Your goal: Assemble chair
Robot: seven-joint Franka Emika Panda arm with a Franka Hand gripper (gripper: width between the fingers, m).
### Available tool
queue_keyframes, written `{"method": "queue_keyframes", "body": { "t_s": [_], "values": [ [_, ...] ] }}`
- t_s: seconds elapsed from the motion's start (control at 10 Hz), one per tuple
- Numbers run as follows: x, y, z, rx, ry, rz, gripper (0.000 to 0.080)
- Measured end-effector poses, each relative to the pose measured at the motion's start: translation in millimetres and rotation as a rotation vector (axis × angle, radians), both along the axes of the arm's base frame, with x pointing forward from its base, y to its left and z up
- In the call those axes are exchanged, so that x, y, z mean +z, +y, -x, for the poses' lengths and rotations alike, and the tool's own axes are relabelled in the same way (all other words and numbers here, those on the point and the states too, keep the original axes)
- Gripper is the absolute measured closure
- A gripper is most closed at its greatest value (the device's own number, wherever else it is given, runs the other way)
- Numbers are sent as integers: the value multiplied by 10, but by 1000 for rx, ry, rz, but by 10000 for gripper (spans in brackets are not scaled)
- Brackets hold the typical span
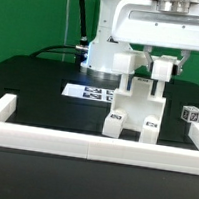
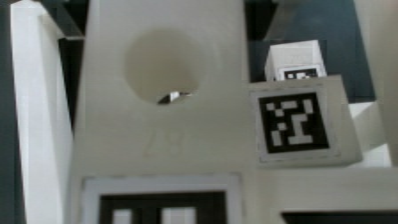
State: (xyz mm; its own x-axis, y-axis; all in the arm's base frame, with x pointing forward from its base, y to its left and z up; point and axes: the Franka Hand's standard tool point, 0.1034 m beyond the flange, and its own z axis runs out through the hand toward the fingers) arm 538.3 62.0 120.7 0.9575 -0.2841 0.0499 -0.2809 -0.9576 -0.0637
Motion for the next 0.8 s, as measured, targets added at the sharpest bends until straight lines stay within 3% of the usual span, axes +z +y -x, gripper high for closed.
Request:
{"method": "queue_keyframes", "body": {
  "t_s": [0.8],
  "values": [
    [7, 12, -36, 43, -14, 5, 509]
  ]
}}
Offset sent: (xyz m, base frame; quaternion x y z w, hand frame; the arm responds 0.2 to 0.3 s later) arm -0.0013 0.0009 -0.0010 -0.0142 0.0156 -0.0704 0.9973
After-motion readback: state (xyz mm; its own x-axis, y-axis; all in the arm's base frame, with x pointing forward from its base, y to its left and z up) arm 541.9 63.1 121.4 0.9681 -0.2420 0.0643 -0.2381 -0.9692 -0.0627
